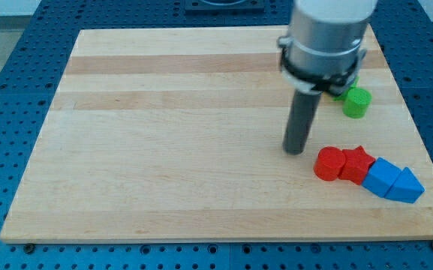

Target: Move arm towards the top right of the board

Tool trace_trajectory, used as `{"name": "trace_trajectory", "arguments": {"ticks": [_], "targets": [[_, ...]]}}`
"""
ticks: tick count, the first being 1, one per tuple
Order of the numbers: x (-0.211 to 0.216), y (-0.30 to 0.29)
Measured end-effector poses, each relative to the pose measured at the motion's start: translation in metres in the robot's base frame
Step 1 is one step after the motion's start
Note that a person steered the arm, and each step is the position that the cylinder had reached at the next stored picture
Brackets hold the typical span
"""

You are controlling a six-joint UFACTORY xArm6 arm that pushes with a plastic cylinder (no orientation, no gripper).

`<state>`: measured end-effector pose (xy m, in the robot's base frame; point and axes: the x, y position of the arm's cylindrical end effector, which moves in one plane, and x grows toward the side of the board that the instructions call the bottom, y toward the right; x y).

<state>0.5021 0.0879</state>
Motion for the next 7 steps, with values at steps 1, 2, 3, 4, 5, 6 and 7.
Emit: {"name": "trace_trajectory", "arguments": {"ticks": [1, 2, 3, 4, 5, 6, 7], "targets": [[0.000, 0.000], [-0.068, -0.033], [-0.143, -0.059], [-0.186, -0.068], [-0.196, -0.033], [-0.214, 0.028], [-0.221, 0.042]]}}
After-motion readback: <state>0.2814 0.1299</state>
